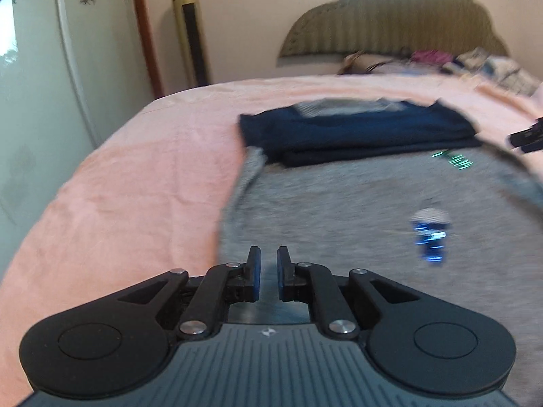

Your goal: Fold small clothes

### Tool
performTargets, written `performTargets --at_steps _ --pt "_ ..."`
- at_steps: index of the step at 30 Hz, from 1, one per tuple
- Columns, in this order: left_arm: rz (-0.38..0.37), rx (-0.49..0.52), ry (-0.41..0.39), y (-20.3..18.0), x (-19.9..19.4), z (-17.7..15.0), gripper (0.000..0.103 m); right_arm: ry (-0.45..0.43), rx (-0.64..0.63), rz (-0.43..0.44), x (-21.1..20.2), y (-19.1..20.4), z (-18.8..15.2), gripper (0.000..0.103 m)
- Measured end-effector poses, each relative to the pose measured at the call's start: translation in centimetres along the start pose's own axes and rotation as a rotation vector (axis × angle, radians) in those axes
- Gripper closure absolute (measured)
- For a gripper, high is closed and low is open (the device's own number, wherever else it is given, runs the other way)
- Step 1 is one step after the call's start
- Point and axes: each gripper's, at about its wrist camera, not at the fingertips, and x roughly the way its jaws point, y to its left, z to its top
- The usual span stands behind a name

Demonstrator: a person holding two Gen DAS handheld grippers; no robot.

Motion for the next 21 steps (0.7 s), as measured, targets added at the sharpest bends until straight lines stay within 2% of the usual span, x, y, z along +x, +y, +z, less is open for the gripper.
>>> performTargets --at_steps 1,2,4,6,8,10,12,13,14,16,17,18,19,21 --pt "-0.026 0.013 0.004 -0.9 0.1 -0.1 0.092 -0.015 -0.021 0.035 -0.7 0.8 -0.7 0.046" --pt "-0.036 0.037 0.017 -1.7 0.2 -0.3 0.092 -0.002 -0.055 0.075 -1.0 1.9 -1.3 0.043" --pt "-0.009 0.092 0.054 -3.0 1.3 -1.1 0.092 0.047 -0.123 0.099 -1.0 3.7 -2.9 0.044" --pt "0.009 0.163 0.022 -3.4 0.9 -2.0 0.092 0.111 -0.188 0.058 -0.3 4.2 -4.4 0.044" --pt "0.064 0.247 0.002 -3.2 0.3 -3.1 0.092 0.073 -0.281 0.009 -0.8 3.4 -6.0 0.047" --pt "0.127 0.297 -0.004 -2.8 -0.4 -3.9 0.092 0.037 -0.262 -0.008 -2.1 2.0 -6.8 0.047" --pt "0.165 0.297 0.011 -2.8 -1.3 -3.9 0.091 0.055 -0.246 -0.017 -3.1 2.0 -6.7 0.047" --pt "0.147 0.28 0.008 -2.8 -2.0 -3.7 0.091 0.065 -0.242 -0.057 -3.6 2.7 -6.6 0.044" --pt "0.111 0.261 -0.004 -3.0 -3.0 -3.7 0.091 0.059 -0.244 -0.064 -4.4 3.3 -6.7 0.045" --pt "0.039 0.248 -0.011 -3.9 -4.3 -4.1 0.089 0.028 -0.273 0.015 -6.2 5.0 -7.6 0.042" --pt "0.011 0.253 0.007 -4.4 -4.5 -4.6 0.089 0.031 -0.288 0.053 -7.0 5.8 -8.4 0.033" --pt "-0.001 0.261 0.024 -4.8 -4.5 -5.3 0.089 0.049 -0.306 0.076 -7.2 6.5 -9.2 0.028" --pt "0.017 0.268 -0.003 -5.0 -4.7 -6.0 0.089 0.071 -0.321 0.083 -7.2 6.8 -10.2 0.021" --pt "0.032 0.262 -0.029 -4.6 -5.1 -6.9 0.089 0.11 -0.352 0.062 -7.0 6.6 -12.5 0.02"
